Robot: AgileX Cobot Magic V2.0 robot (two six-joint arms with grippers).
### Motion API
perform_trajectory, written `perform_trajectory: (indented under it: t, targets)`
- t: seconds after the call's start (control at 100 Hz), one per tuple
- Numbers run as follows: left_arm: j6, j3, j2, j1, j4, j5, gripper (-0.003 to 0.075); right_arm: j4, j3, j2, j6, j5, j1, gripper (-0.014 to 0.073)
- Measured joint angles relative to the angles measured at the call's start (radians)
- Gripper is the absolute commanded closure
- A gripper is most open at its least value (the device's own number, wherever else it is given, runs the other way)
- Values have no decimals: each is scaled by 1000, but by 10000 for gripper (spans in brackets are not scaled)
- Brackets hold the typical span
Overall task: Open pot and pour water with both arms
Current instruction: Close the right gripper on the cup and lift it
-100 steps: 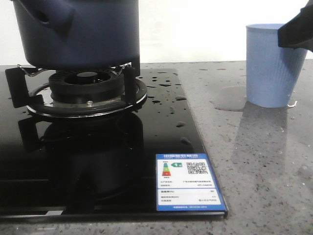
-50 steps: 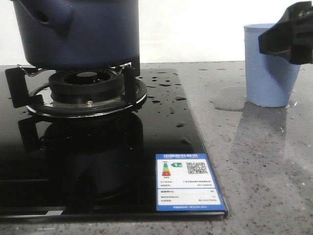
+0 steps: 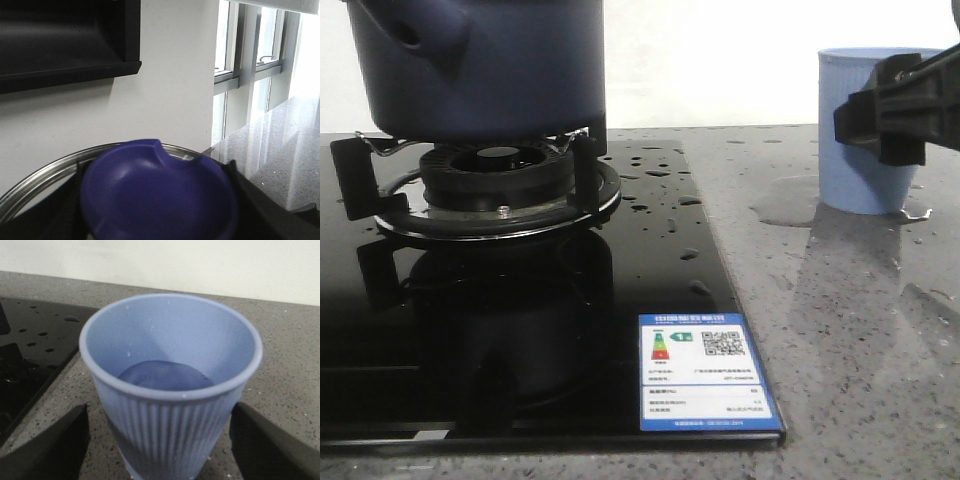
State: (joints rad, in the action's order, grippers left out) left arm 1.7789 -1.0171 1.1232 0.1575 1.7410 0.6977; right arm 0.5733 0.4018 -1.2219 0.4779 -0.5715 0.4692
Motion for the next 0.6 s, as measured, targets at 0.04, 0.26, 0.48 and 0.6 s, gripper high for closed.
perform_trajectory:
  t: [0.04,0.26,0.48,0.6]
  targets:
    - [0,0,0,0,0,0,437,0,5,-1,-2,0,0,78]
    - [0,0,0,0,0,0,437,0,21,-1,-2,-22,0,14]
    - [0,0,0,0,0,0,437,0,25,-2,-4,-24,0,8]
    - [0,0,0,0,0,0,437,0,25,-14,-4,-59,0,9]
